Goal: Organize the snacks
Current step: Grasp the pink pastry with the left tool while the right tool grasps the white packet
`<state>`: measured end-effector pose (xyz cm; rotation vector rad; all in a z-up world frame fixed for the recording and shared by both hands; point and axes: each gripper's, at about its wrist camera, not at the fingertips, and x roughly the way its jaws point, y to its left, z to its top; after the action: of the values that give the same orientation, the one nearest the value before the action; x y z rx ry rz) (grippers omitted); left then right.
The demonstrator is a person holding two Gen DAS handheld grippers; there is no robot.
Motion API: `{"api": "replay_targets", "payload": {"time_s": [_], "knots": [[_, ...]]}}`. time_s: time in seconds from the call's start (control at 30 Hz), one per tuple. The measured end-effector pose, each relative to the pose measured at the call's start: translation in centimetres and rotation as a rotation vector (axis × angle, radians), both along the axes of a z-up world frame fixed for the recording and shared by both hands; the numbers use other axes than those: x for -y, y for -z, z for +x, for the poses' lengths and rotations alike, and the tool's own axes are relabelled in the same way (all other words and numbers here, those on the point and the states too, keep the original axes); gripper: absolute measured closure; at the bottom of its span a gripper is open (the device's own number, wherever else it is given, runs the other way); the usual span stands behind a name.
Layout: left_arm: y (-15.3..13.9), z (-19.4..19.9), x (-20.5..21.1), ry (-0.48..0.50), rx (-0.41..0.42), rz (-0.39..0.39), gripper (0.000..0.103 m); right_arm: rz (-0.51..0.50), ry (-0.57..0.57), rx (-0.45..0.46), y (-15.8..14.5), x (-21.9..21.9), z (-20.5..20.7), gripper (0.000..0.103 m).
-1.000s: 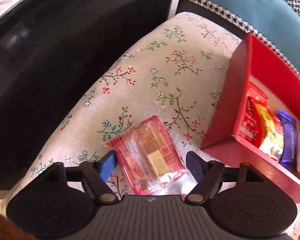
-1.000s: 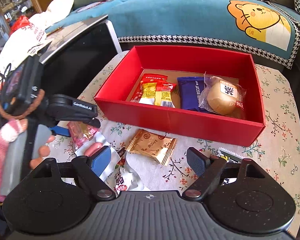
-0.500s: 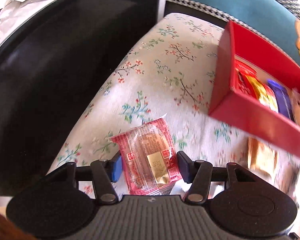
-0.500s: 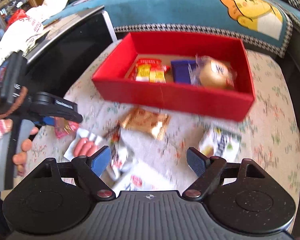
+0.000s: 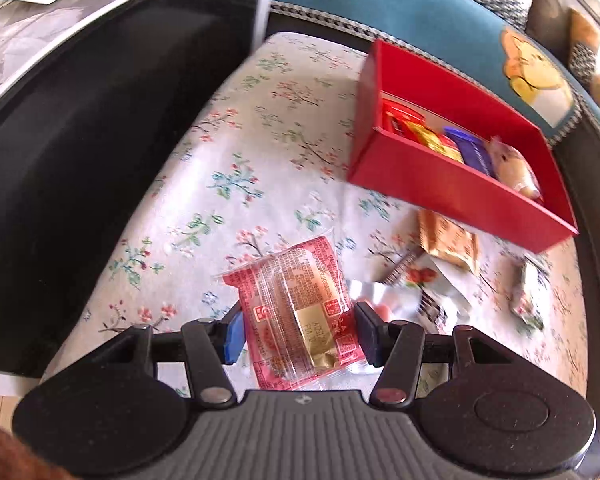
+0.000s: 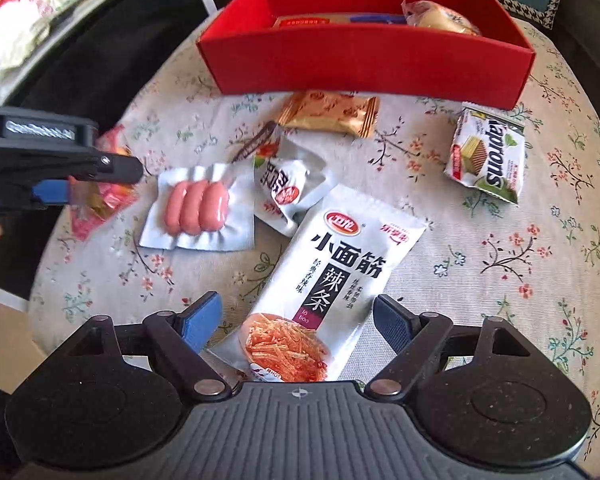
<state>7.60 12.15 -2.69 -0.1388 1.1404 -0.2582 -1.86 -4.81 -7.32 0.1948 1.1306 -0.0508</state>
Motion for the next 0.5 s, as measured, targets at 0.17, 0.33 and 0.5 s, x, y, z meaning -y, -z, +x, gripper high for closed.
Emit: {"api": "replay_targets", "payload": {"time_s": [0.17,0.33,0.5], "knots": [[-0.1,-1.5,2.1,0.119,-0.002,0.003,0.007,-0.116,-0.083,-0.046,0.5,1.0,0.1,0.037],[0.5,-3.7,5.1,0.258,-0.012,0.037,0.007,-0.124,-0.074,-0.073,-0.2,4.7,-0.3,0.041],[2.3,-5.3,7.5,0.339,-0.041,0.099,0.007,-0.132,-0.098,-0.046,0.0,5.4,-1.0,0.034]]}}
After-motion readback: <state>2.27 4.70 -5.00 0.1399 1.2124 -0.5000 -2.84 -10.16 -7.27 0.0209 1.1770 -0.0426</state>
